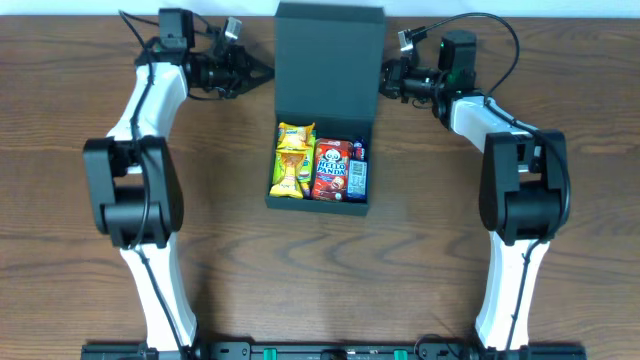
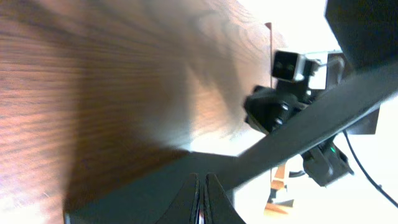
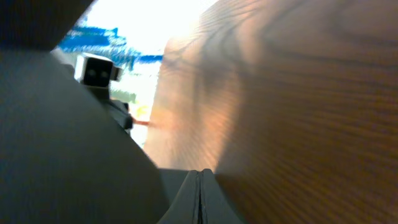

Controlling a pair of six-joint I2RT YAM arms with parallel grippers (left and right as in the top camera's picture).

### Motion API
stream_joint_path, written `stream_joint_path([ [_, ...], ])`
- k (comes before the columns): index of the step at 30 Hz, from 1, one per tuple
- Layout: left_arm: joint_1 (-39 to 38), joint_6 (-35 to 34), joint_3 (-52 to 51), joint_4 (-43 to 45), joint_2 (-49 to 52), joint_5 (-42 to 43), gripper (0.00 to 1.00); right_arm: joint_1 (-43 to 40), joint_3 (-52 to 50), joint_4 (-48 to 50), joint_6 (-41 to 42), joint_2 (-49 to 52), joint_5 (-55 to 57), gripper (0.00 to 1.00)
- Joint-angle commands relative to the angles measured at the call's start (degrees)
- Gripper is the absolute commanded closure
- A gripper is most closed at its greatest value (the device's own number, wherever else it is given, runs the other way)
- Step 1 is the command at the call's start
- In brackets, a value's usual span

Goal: Pack container
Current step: 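Lower the lid with both grippers until it closes over the box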

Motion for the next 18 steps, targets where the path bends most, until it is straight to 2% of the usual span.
stream_joint_path([
  [1,-0.44,7.43,1.46,-3.37,-4.55,1.16,0.94,0.13,1.11,-0.11,-2.8,-3.82,-5.7,0.99],
  [7,-0.46,14.56,1.46,-12.85,-8.44,-3.63,0.94,0.48,1.11,-0.28,-2.97,-4.57,-9.44,0.99],
  [14,-0.44,18.18,1.46,-19.34,-11.91,-6.16,0.94,2.08,1.11,-0.42,-4.33,-4.81,-15.93,0.99],
  [18,-0.44,22.88,1.46,-26.25,-13.97,-9.68,0.94,3.5,1.09,-6.03,-7.56,-4.81,-17.22,0.98],
])
